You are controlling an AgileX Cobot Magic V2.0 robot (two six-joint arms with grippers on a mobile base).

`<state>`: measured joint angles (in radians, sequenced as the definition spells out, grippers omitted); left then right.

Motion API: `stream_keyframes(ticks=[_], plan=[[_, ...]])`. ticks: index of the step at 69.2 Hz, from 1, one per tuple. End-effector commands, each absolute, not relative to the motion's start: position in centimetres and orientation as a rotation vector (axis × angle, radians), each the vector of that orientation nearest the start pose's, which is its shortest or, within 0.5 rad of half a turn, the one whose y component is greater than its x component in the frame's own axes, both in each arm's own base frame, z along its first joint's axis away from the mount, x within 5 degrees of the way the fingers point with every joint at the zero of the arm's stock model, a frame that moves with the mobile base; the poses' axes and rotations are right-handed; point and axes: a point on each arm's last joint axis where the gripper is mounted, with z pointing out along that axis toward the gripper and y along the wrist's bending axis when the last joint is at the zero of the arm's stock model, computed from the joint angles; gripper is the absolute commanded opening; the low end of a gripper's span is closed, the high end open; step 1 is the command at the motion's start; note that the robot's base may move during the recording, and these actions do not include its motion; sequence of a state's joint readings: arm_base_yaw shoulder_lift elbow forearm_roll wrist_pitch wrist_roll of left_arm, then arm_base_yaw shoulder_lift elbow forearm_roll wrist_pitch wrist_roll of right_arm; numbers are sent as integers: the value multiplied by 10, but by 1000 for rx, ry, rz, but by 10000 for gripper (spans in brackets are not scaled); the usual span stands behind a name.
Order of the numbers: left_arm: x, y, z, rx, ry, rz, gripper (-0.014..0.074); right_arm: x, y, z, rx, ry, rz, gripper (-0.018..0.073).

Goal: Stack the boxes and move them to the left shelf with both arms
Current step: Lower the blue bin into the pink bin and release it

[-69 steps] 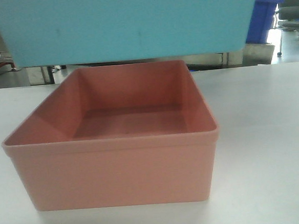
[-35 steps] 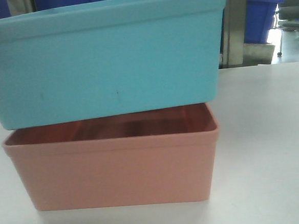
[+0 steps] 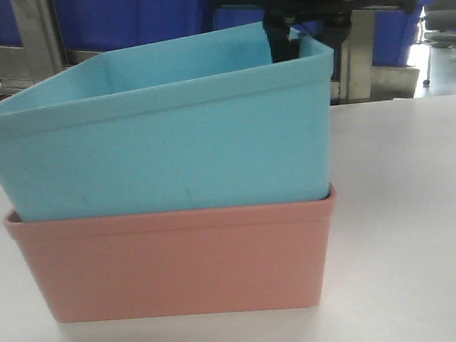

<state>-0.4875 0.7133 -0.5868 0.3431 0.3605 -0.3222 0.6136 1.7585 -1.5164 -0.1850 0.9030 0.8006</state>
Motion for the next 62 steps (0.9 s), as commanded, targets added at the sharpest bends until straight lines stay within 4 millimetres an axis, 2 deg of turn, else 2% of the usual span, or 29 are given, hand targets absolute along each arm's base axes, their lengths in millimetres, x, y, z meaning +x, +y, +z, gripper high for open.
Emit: stream_keyframes(ticks=[1,25,30,47,52,56,62], plan=[[135,-63,333,402,1804,-243,-10,324,212,323,157,2514,376,55],[135,-63,333,402,1804,-243,-10,328,215,312,79,2541,321,67],[135,-63,333,402,1804,-243,-10,328,215,312,56,2540,314,136],[135,-63,333,402,1804,-243,-8,324,210,309,31,2599,227,574],[135,-63,333,398,1805,-247,6,323,208,308,11,2615,201,617],[135,-63,333,392,1808,-256,34,322,207,309,-21,2624,181,612],[135,-64,334,374,1812,-280,132,319,206,310,-66,2641,161,612]])
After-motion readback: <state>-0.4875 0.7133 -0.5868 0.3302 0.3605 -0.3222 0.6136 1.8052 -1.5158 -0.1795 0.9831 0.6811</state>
